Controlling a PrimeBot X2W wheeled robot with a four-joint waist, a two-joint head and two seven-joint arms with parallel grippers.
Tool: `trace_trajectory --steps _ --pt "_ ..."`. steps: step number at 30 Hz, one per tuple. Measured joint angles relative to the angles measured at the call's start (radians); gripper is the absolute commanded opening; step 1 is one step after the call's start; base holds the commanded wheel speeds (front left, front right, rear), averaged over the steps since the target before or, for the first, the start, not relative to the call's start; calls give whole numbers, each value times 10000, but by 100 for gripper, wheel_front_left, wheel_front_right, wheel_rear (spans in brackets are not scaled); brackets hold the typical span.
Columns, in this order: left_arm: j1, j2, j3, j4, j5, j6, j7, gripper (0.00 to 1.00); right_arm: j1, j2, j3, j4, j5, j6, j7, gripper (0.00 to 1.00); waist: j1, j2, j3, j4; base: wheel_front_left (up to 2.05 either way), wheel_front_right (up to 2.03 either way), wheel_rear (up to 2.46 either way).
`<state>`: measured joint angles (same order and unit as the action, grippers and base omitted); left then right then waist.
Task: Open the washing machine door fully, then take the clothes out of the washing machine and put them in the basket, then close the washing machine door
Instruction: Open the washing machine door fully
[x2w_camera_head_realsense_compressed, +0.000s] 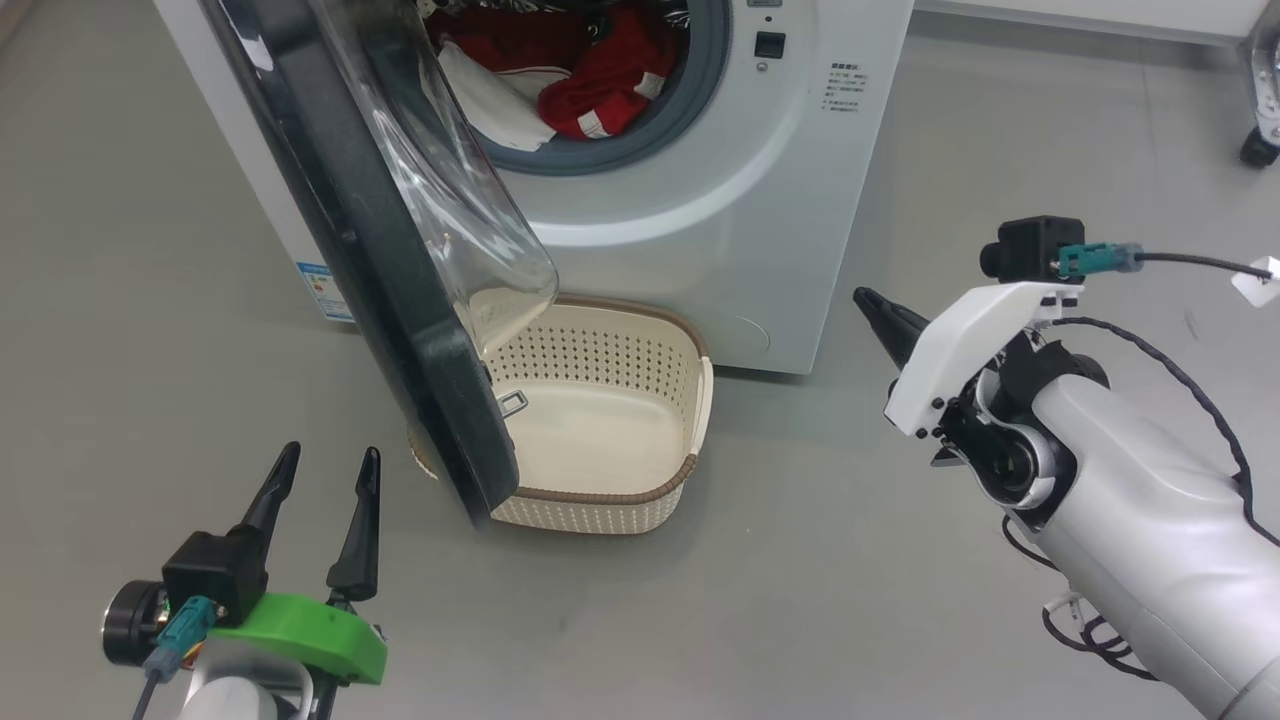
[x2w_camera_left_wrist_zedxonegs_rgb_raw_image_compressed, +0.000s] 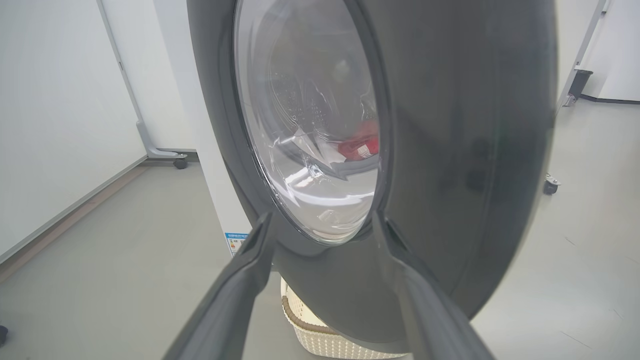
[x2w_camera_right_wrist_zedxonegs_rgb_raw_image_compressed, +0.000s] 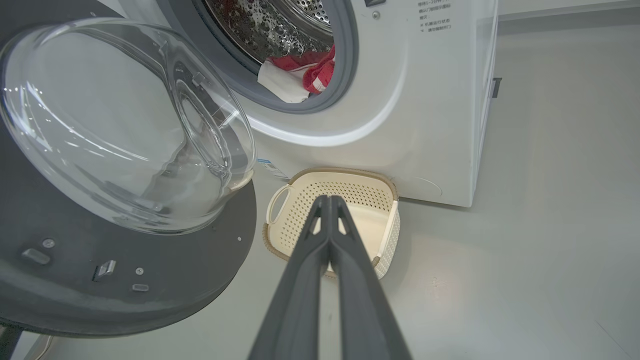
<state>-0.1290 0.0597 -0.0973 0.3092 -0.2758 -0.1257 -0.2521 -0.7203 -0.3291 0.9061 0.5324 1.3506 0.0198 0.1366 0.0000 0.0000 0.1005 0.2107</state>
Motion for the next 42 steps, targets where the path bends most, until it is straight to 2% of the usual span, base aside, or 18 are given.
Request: trace_trajectory --steps 4,5,8,14,17,23,30,42 --pt "122 -6 102 -42 52 0 0 100 361 -360 38 -173 -848 -63 -1275 0 0 0 -173 -272 0 0 0" --pt "222 -6 190 -75 73 0 0 100 573 -497 111 -261 -1329 -186 -1902 0 0 0 -257 -389 0 0 0" --pt "359 -6 293 -113 140 0 0 100 907 -610 96 -401 -1791 -514 -2824 0 0 0 -363 -563 0 0 0" --pt "479 -10 414 -205 201 0 0 100 1729 -874 63 -698 -2472 -1043 -4240 0 0 0 -512 -840 0 0 0" --pt "511 -8 493 -276 215 0 0 100 1929 -1145 151 -794 -3108 -1285 -4136 0 0 0 -507 -946 0 0 0" --pt "518 -15 522 -282 226 0 0 100 2705 -1185 -491 -1116 -3308 -1379 -4046 0 0 1 -477 -1026 0 0 0" --pt "535 -29 662 -332 228 0 0 100 3176 -995 -2278 -2240 -4443 -1457 -3960 0 0 0 -496 -1114 0 0 0" --pt "653 -58 731 -372 293 0 0 100 5200 -458 -3979 -2964 -5802 -1457 -3960 0 0 0 -506 -1214 0 0 0"
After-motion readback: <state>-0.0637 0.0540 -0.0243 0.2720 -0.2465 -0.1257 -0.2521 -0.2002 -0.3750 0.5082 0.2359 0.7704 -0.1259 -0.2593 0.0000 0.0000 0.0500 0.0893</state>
